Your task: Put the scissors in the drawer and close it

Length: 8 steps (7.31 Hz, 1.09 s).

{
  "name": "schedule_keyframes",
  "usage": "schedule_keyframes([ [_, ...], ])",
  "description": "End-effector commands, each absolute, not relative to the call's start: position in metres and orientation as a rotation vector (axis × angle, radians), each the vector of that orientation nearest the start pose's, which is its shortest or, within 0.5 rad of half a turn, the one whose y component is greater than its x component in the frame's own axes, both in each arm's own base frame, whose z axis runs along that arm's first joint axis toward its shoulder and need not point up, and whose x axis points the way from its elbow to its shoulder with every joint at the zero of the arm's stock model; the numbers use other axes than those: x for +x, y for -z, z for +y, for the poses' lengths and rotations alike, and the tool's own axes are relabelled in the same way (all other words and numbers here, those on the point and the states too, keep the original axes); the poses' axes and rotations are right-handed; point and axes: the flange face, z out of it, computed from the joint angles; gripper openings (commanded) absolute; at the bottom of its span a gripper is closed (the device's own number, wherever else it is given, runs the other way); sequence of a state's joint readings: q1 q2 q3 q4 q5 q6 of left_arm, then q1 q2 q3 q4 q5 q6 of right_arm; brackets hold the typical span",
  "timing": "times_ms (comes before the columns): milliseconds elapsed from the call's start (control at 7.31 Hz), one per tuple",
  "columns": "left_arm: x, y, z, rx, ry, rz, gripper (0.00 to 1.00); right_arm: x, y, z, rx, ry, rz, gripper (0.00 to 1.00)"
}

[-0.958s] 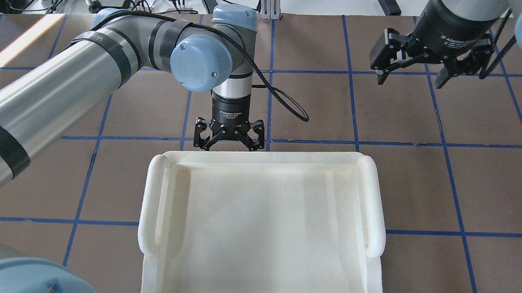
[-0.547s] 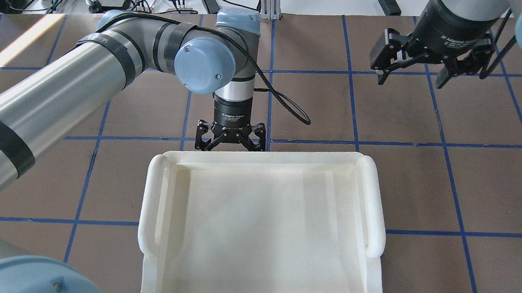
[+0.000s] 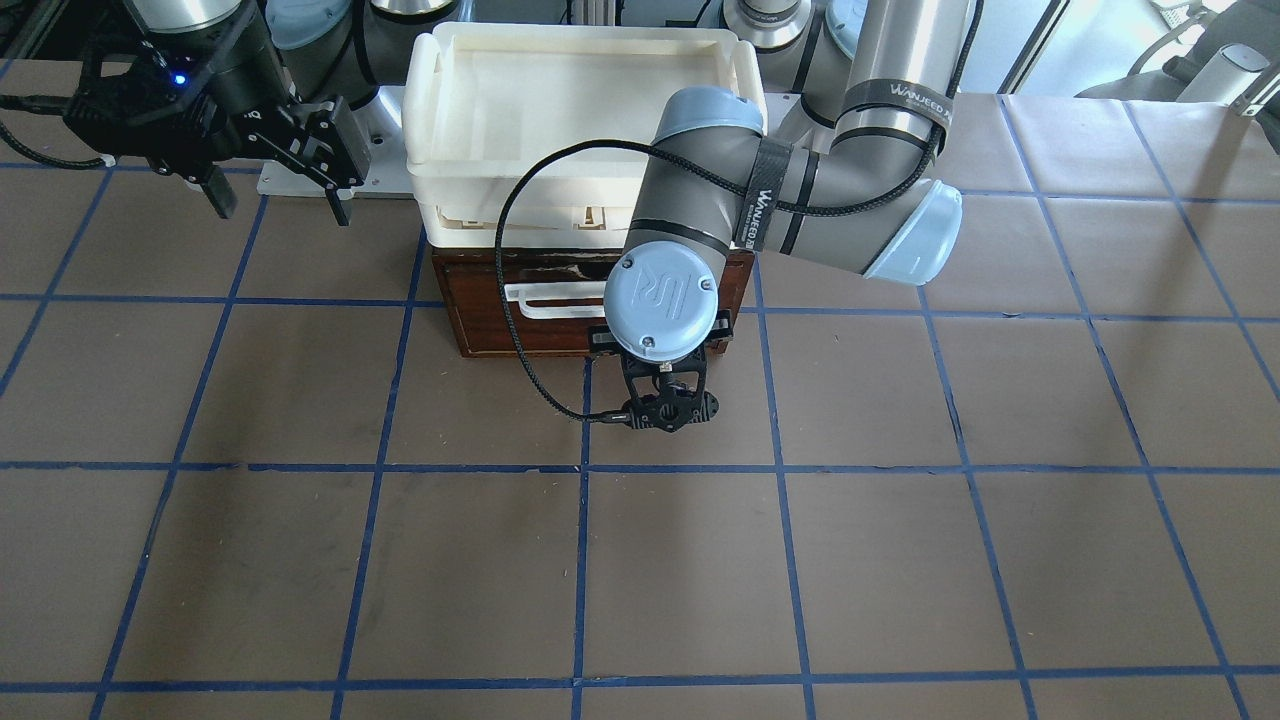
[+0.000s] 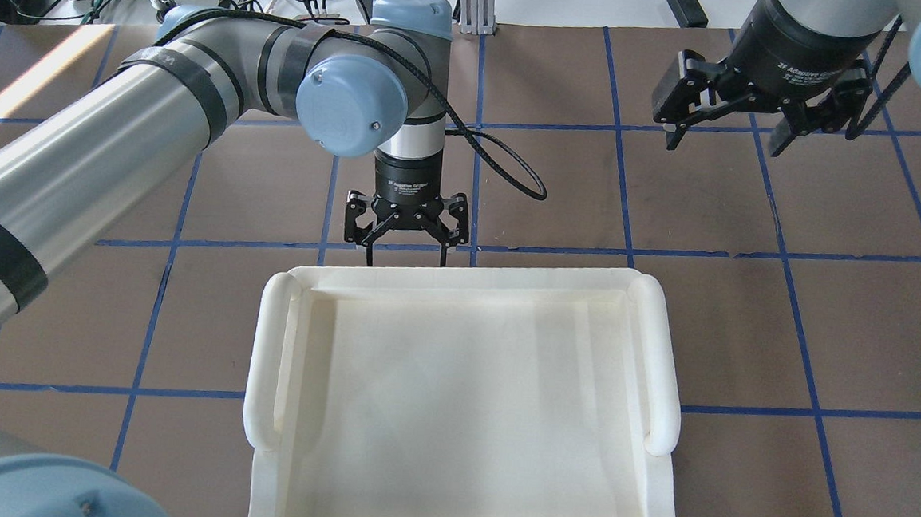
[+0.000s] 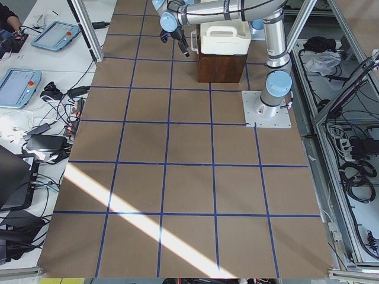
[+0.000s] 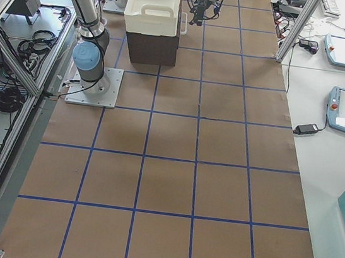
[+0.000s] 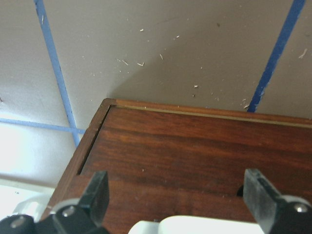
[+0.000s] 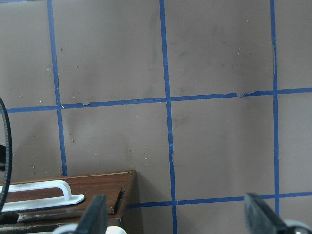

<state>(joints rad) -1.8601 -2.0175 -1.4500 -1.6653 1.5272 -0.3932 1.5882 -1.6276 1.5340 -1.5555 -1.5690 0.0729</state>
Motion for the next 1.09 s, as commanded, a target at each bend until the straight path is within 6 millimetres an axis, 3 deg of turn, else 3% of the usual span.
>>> schedule_keyframes([
  [0, -0.268, -0.312, -0.596, -0.238, -0.365, 3.099, 1.0, 0.142, -0.532, -0.471, 0.089, 0.122, 3.131, 1.0],
  [274, -0.238, -0.339, -0.631, -0.23, -0.054, 3.174, 1.0, 0.142, -0.532, -0.471, 0.089, 0.125, 3.131, 1.0],
  [411, -0.22, -0.363, -0.635, -0.229, 0.039, 3.188, 1.0, 0.142, -0.532, -0.471, 0.084, 0.122, 3.133, 1.0],
  [547, -0.212, -0.391, -0.634, -0.123, 0.128, 3.184, 1.0, 0.142, -0.532, -0.471, 0.084, 0.122, 3.133, 1.0],
  [684, -0.199, -0.414, -0.633, -0.136, 0.188, 3.184, 1.0, 0.142, -0.531, -0.471, 0.084, 0.12, 3.133, 1.0],
  [958, -0.175, -0.47, -0.607, -0.064, 0.283, 3.158, 1.0, 0.142, -0.531, -0.471, 0.084, 0.12, 3.133, 1.0],
])
